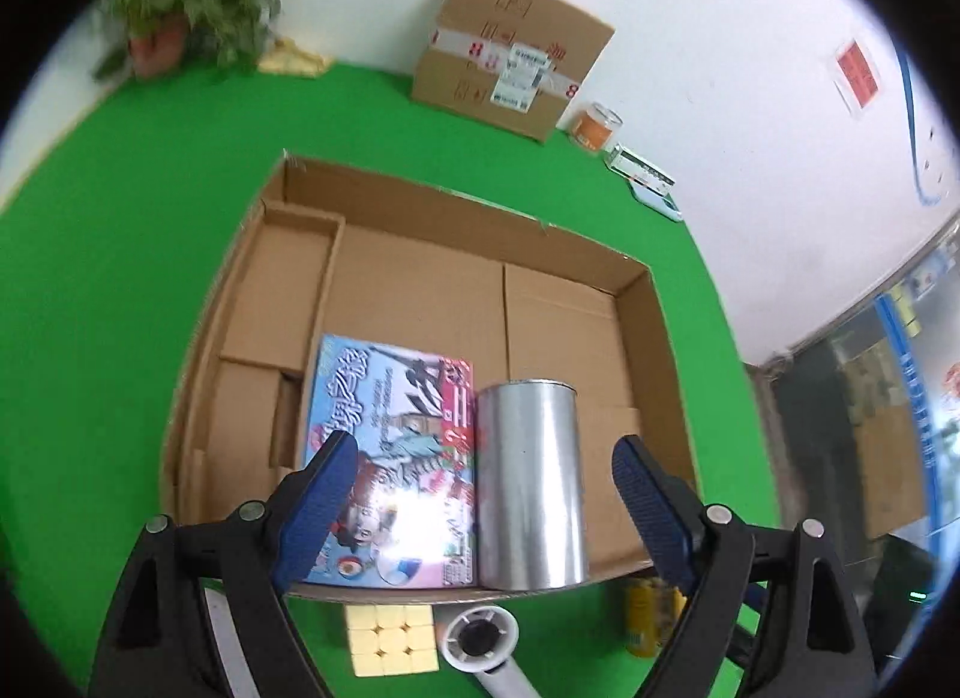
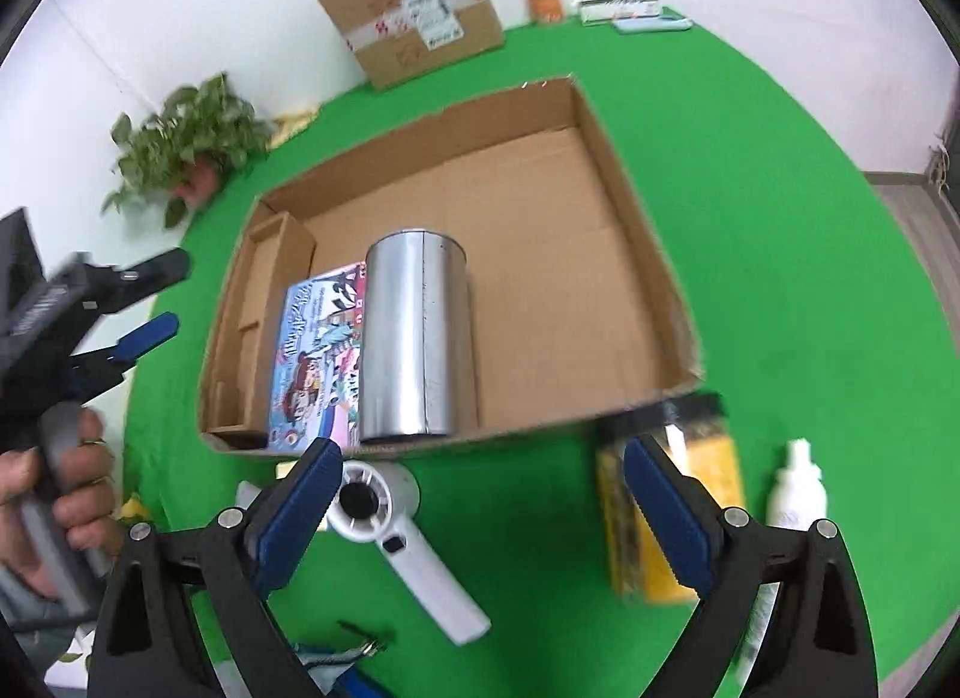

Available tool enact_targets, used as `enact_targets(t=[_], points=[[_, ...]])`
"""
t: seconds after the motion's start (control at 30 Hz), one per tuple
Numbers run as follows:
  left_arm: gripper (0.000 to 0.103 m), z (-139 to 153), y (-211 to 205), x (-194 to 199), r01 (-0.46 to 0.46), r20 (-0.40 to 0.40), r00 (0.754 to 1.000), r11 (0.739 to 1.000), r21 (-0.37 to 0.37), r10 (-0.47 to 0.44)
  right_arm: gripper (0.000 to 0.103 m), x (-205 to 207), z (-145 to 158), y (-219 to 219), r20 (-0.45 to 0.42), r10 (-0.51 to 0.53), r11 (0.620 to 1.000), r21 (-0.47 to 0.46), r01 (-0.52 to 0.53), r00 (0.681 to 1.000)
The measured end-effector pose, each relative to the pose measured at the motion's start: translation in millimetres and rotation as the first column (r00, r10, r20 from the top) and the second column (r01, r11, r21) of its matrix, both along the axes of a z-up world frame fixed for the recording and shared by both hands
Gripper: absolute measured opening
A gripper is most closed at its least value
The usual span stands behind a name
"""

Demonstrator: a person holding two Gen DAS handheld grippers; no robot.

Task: Organize rigid objects
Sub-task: 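Lower the tumbler next to the game box and open both grippers, then move both tools toward the yellow-labelled jar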

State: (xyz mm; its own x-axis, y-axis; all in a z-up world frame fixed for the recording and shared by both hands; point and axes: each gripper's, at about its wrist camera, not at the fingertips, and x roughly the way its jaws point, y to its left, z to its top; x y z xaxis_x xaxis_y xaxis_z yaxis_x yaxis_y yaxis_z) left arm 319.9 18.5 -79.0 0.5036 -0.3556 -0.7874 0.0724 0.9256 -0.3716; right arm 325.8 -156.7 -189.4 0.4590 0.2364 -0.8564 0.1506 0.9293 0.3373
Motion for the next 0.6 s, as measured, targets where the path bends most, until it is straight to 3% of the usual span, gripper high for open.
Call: enact_targets(t=[0.03,0.1,0.17,0.2,0.27,0.3,0.33,0.37,0.4,0.43,0.47,0.6], points=[[0.086,0.2,-5.4,-2.8,0.006,0.015,1.000,1.000,0.019,-0.007,0.094,-11.0,4.6,-8.2,0.005,-0.023,1.000,-0.002,0.023,1.000],[0.072,-1.8,-19.0,-8.9,0.005,0.018,1.000,0.999,0.040,-0.006,0.076,-27.6,7.1,-17.5,0.013,-0.043,0.999,-0.008,0.043,0.999],[0.009,-10.3,-34.8,-12.2,0.074,-0.027,0.997,0.997,0.010,-0.074,0.027,-40.0,8.9,-24.6,0.003,-0.025,0.999,-0.022,0.025,1.000],[0.002,-13.5,-44.2,-13.1,0.123,-0.046,0.991,0.992,0.010,-0.122,0.023,-43.2,9.9,-23.7,0.004,-0.004,1.000,-0.027,0.004,1.000],[0.002,-11.3,-65.7,-24.4,0.206,-0.001,0.979,0.978,0.034,-0.206,0.024,-53.3,15.5,-30.5,0.036,0.008,1.000,-0.031,-0.007,0.999],[0.003,-9.6,-72.8,-27.9,0.224,0.005,0.975,0.974,0.038,-0.224,0.041,-56.1,17.2,-32.4,0.048,0.001,0.999,-0.047,0.001,0.999],[0.010,-9.1,-81.8,-30.5,0.226,-0.001,0.974,0.973,0.052,-0.226,0.058,-59.9,19.4,-35.0,0.060,-0.017,0.997,-0.078,0.022,0.998],[0.030,-9.6,-87.4,-31.4,0.218,-0.007,0.976,0.974,0.057,-0.218,0.093,-65.7,23.1,-40.2,0.082,-0.046,0.993,-0.104,0.055,0.996],[0.045,-10.2,-91.8,-32.2,0.208,-0.006,0.978,0.977,0.050,-0.208,0.103,-72.2,26.7,-45.2,0.107,-0.070,0.991,-0.110,0.082,0.992],[0.075,-10.6,-96.3,-33.7,0.200,0.004,0.980,0.979,0.037,-0.200,0.102,-77.4,29.5,-50.5,0.123,-0.091,0.987,-0.121,0.106,0.988],[0.082,-9.6,-99.7,-35.2,0.193,0.029,0.981,0.981,0.031,-0.194,0.102,-80.4,28.1,-55.0,0.100,-0.107,0.982,-0.147,0.121,0.989],[0.082,-13.7,-116.9,-35.5,0.201,0.044,0.978,0.977,0.069,-0.205,0.102,-87.8,12.3,-71.4,0.024,-0.151,0.975,-0.159,0.153,0.988]])
